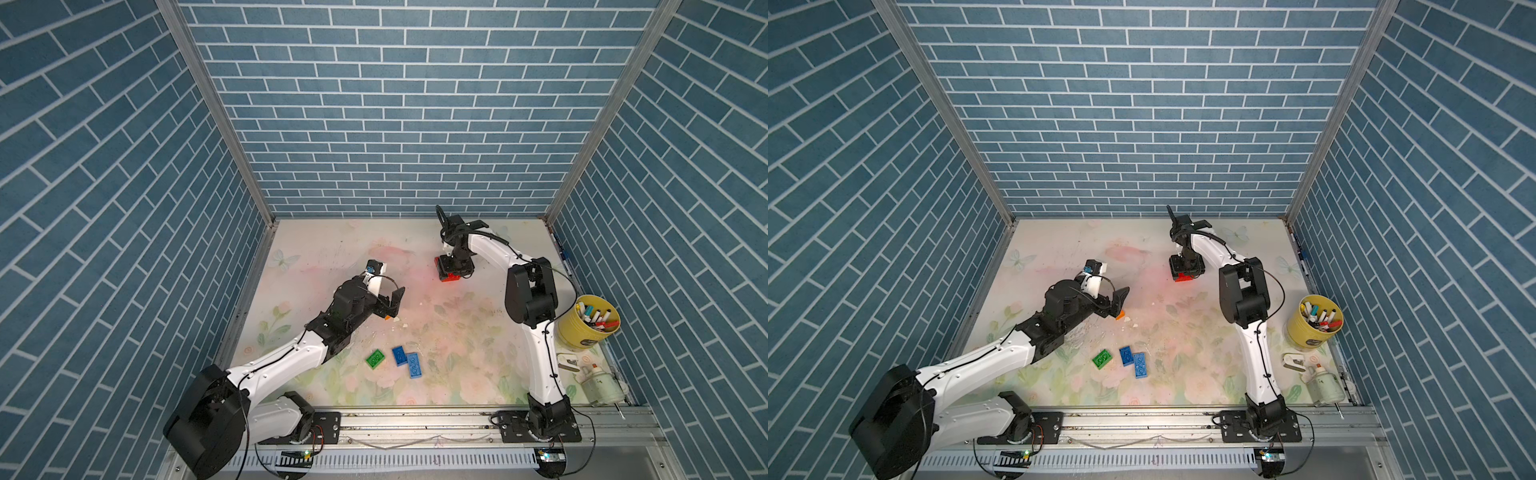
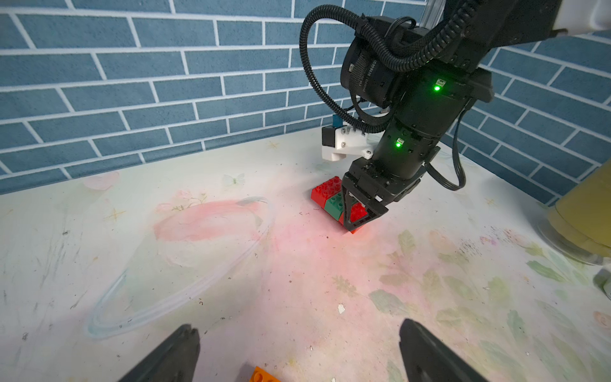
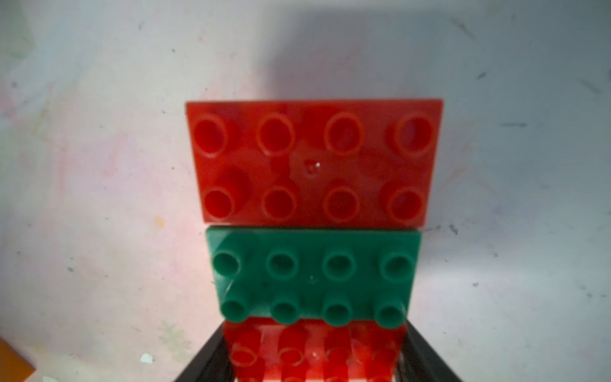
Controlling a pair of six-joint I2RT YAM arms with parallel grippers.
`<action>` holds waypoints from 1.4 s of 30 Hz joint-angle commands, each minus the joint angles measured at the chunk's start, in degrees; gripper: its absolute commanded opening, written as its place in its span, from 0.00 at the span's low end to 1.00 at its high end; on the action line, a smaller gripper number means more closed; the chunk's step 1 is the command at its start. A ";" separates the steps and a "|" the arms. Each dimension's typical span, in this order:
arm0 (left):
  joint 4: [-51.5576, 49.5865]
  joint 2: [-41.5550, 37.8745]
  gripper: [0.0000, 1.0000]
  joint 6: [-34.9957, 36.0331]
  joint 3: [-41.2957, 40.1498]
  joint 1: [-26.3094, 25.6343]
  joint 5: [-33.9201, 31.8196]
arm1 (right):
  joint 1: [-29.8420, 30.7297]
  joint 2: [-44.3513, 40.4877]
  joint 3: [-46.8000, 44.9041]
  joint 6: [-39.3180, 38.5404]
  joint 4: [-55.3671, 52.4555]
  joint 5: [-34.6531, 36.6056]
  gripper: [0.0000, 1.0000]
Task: Assemble a rectangle with lego
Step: Assemble the lego brick with the lego brick.
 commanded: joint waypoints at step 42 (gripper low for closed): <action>-3.31 -5.30 1.00 -1.94 -0.32 0.40 -5.74 | 8.30 -27.82 -35.11 15.80 12.67 8.47 0.90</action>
